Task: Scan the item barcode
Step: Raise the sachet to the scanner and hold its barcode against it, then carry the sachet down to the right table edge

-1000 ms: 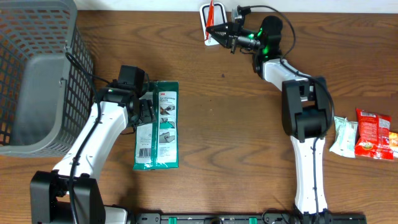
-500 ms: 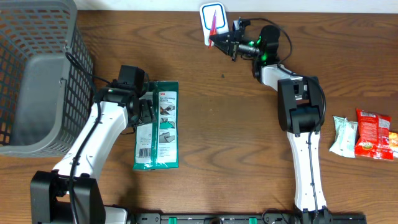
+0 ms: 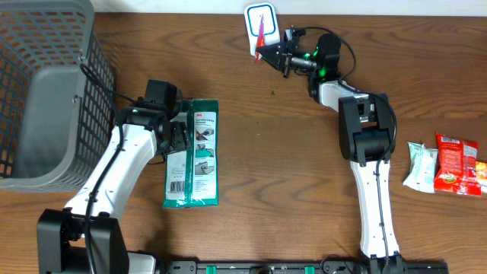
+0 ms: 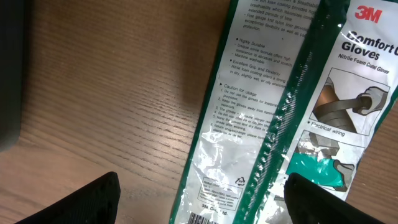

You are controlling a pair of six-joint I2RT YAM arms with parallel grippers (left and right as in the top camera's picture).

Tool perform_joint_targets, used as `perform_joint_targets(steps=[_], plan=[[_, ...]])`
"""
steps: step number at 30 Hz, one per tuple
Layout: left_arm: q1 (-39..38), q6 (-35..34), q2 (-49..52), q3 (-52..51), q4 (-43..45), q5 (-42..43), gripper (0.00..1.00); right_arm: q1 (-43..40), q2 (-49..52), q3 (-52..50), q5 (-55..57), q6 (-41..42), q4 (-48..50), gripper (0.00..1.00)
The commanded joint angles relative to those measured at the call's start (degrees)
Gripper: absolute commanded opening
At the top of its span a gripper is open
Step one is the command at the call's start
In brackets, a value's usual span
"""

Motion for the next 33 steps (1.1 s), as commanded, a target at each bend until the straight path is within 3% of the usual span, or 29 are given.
perform_joint_targets(steps=[1, 13, 16, 18, 20, 33], plan=[[0.35, 0.31, -0.42, 0.85, 0.00, -0.33, 0.85, -0.79, 0.59, 1.25, 0.04, 1.42, -0.07, 0.02], [0.35, 0.31, -0.42, 0.85, 0.00, -0.33, 0.85, -0.83, 0.59, 1.09, 1.92, 3.32, -5.70, 0.01], [0.35, 0.31, -0.42, 0.83, 0.00, -0.33, 0.85, -0.96, 0.57, 1.09, 2.03, 6.64, 0.31, 0.01], [0.35, 0.31, -0.42, 0.85, 0.00, -0.33, 0.85, -1.38, 0.55, 1.11, 4.81, 15.72, 13.51, 0.01], [0.35, 0.31, -0.42, 0.83, 0.00, -0.33, 0.85, -1.90, 0.00, 1.14, 7.19, 17.59, 21.33, 0.02], [0.35, 0.31, -0.42, 0.85, 0.00, -0.33, 0.85, -3.50, -13.33, 1.11, 0.42, 13.05, 22.93, 0.02]])
